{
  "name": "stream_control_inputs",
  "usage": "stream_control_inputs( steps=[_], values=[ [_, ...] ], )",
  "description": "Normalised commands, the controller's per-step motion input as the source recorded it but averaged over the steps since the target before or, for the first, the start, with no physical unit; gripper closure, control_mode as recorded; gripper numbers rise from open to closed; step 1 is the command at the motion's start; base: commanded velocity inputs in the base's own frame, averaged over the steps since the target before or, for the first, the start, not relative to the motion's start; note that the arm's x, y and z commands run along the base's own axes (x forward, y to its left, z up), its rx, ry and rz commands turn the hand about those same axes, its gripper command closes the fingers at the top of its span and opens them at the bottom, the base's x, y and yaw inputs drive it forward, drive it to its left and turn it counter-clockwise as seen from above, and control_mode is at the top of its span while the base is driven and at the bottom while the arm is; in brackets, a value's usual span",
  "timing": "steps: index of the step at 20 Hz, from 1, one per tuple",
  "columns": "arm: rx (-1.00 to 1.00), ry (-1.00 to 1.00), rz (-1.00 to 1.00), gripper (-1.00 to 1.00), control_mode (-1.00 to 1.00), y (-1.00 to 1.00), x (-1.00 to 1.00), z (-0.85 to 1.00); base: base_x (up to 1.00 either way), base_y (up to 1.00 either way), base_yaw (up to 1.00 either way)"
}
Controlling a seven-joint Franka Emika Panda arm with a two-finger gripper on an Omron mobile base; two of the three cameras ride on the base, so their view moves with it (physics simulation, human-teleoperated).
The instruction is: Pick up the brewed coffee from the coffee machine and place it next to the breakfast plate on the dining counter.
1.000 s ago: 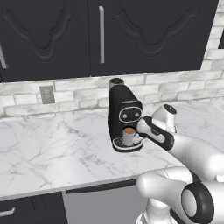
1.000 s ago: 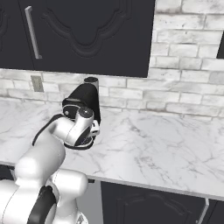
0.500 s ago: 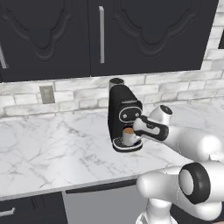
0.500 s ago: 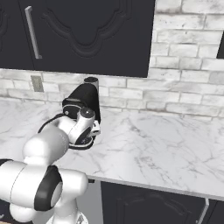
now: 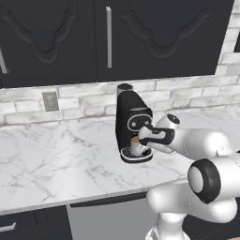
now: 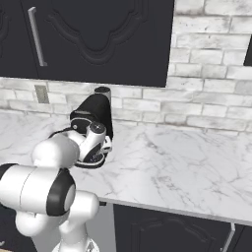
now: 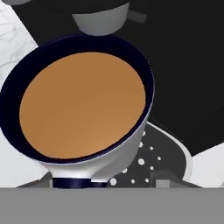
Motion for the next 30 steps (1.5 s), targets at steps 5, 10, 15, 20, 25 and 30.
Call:
stream_control_inputs(
  steps=[5,10,15,20,25,30],
  values=[
    [0.0,0.0,0.0,1.0,-1.0,0.06,0.11,-0.17,0.0,0.0,0.0],
    [0.0,0.0,0.0,1.0,-1.0,0.0,0.03,-0.05,0.0,0.0,0.0],
    [0.0,0.0,0.0,1.0,-1.0,0.0,-0.22,0.0,0.0,0.0,0.0],
    [0.0,0.0,0.0,1.0,-1.0,-0.01,-0.29,0.13,0.0,0.0,0.0],
    [0.0,0.0,0.0,1.0,-1.0,-0.05,-0.45,0.24,0.0,0.0,0.0],
    [0.0,0.0,0.03,1.0,-1.0,-0.21,-0.83,0.27,0.0,0.0,0.0]
  ],
)
